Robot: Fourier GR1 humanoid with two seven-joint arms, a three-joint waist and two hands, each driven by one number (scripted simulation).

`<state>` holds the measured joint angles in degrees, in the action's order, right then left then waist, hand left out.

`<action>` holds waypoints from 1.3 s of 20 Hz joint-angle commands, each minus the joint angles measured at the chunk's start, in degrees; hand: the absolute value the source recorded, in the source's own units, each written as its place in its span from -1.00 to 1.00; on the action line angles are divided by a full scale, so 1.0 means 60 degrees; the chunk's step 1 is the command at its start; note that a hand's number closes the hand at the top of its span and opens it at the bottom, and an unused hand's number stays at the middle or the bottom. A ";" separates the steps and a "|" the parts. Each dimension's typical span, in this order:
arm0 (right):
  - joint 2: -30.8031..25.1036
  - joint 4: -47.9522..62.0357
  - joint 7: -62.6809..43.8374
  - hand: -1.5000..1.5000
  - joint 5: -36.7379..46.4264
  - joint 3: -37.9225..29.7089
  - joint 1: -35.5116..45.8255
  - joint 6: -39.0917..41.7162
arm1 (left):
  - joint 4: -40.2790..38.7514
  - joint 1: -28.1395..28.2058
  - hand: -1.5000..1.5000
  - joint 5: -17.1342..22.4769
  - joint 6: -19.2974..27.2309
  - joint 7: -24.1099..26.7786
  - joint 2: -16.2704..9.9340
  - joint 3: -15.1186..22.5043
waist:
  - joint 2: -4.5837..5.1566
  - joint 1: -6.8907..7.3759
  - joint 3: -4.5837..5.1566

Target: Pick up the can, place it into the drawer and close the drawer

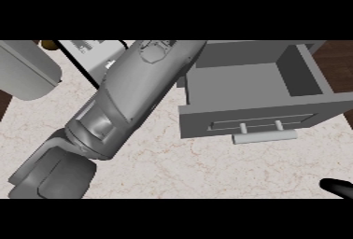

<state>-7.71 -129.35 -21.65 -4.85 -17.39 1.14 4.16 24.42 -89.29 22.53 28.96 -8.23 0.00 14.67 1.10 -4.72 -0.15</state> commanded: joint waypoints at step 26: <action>-0.2034 0.1940 0.1800 -1.00 0.4498 0.1957 0.1941 0.0624 | -0.1162 -0.0679 -1.00 0.2000 0.1327 0.1400 0.0000 0.0217 | 0.0155 0.0108 0.0004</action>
<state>-17.49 -121.17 -13.15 15.96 -7.85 10.73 7.75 18.38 -93.33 33.49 37.90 -1.54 -0.01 16.81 1.86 -4.89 -0.15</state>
